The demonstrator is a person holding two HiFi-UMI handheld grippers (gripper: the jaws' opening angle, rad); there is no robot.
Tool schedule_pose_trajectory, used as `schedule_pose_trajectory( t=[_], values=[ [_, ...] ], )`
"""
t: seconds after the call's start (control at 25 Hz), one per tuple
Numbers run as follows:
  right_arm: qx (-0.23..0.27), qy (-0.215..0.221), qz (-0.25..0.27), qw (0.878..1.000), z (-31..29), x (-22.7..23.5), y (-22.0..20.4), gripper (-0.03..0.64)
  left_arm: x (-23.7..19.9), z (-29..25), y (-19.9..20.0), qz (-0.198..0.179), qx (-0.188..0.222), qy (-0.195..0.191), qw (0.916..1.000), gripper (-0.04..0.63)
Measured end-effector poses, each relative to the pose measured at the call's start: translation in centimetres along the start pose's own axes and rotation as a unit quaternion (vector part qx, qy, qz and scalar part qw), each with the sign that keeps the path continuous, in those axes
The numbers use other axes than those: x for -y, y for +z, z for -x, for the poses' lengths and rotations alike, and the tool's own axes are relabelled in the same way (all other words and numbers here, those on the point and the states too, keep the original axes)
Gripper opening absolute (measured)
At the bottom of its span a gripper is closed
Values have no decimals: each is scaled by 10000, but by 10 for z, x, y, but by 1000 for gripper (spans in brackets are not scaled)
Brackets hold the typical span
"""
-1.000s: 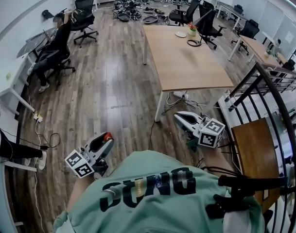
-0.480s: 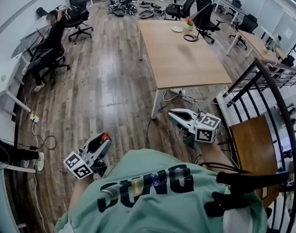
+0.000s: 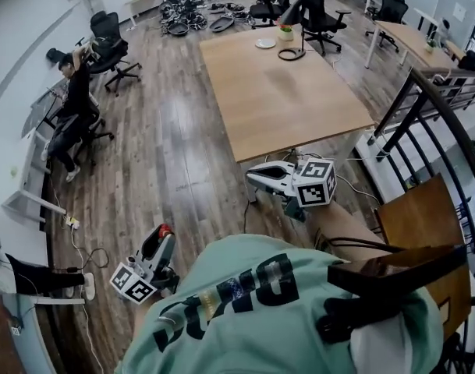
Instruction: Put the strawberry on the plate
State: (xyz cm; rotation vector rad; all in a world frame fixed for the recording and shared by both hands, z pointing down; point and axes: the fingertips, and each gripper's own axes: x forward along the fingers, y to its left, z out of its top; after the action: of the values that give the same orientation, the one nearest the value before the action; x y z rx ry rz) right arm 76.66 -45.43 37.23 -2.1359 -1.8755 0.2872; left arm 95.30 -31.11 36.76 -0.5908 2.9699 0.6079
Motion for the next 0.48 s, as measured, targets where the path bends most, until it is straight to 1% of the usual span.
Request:
schedule_pose_trajectory(
  t=[0.12, 0.28, 0.36, 0.48],
  values=[
    [-16, 108, -66, 9999, 16, 36, 5, 6, 8, -42, -9, 20, -5, 7, 10000, 147],
    [-61, 210, -191, 9996, 29, 74, 2, 6, 8, -81, -25, 74, -232, 120, 9996, 147],
    [-88, 248, -278, 9993, 31, 88, 1, 6, 6, -92, -26, 112, -308, 188, 9993, 147],
    [-100, 277, -458, 9985, 26, 100, -6, 6, -1, -92, -24, 142, -422, 332, 9985, 147]
  ],
)
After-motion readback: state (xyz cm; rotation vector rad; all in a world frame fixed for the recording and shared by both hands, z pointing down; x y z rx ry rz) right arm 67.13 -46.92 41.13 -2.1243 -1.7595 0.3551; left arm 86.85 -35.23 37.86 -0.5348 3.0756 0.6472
